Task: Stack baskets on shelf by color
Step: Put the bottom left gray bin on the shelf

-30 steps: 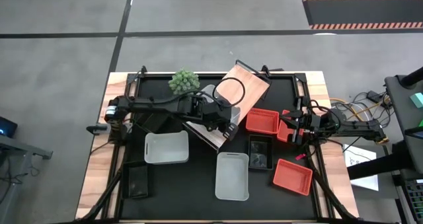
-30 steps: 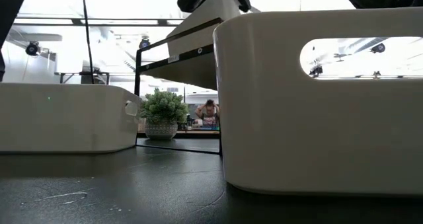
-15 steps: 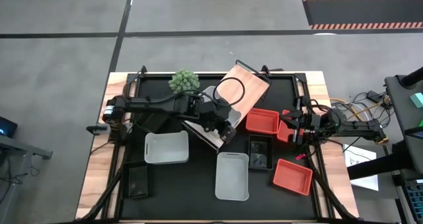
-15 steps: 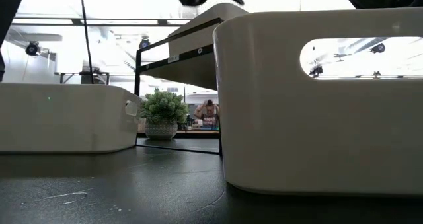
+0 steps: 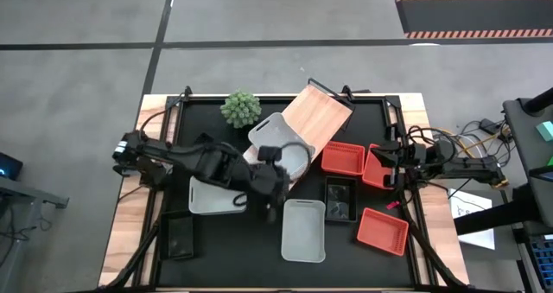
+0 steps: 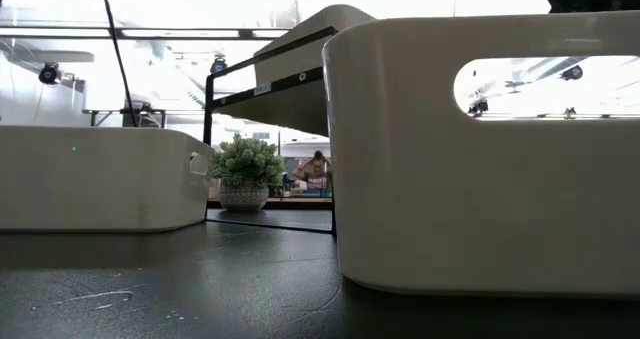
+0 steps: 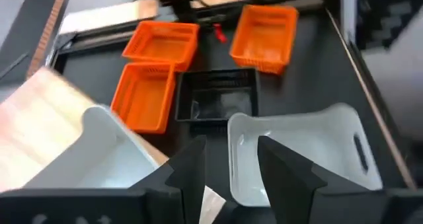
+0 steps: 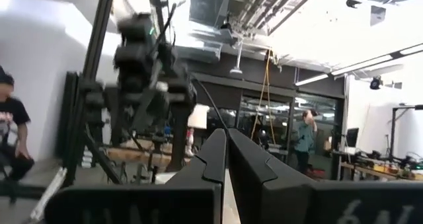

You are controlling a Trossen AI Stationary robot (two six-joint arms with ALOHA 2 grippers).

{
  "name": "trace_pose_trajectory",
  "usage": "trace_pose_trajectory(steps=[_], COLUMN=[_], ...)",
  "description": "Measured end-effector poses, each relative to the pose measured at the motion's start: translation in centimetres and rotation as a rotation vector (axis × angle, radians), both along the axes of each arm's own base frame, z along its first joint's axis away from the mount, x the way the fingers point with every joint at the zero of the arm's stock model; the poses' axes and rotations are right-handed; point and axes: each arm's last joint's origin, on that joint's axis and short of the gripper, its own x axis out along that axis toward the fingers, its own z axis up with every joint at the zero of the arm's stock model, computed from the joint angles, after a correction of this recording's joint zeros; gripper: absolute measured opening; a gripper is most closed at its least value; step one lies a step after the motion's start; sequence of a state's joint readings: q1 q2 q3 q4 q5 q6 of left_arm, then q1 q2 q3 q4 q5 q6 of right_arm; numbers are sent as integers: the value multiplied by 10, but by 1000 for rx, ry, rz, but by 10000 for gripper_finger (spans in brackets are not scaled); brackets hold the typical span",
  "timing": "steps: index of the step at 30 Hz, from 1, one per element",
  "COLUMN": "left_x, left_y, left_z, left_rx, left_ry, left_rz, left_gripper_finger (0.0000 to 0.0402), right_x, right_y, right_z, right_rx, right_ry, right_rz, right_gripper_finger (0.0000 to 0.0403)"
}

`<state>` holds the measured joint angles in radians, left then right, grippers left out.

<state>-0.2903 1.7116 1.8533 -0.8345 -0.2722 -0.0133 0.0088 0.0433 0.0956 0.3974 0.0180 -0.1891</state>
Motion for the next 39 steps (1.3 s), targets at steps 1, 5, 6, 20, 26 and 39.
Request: trace_pose_trajectory(steps=[1, 5, 6, 20, 26, 39], left_x=[-3, -17, -23, -92, -125, -151], left_y=[-2, 0, 2, 32, 44, 52], left_z=[-5, -18, -20, -53, -59, -70], left_rx=[23, 38, 37, 197, 209, 150], left_ry=[9, -5, -21, -635, -763, -835], left_rz=[-21, -41, -42, -1, 77, 105], left_gripper_finger=[121, 121, 121, 121, 121, 121], right_x=[0, 5, 6, 77, 113, 180], right_y=[0, 0, 0, -4, -13, -76], right_z=[1, 2, 3, 28, 61, 119], right_rx=[13, 36, 40, 123, 203, 363], right_ry=[-9, -8, -17, 214, 492, 1039], right_rz=[6, 15, 11, -122, -287, -354], right_gripper_finger=[9, 9, 9, 9, 9, 9])
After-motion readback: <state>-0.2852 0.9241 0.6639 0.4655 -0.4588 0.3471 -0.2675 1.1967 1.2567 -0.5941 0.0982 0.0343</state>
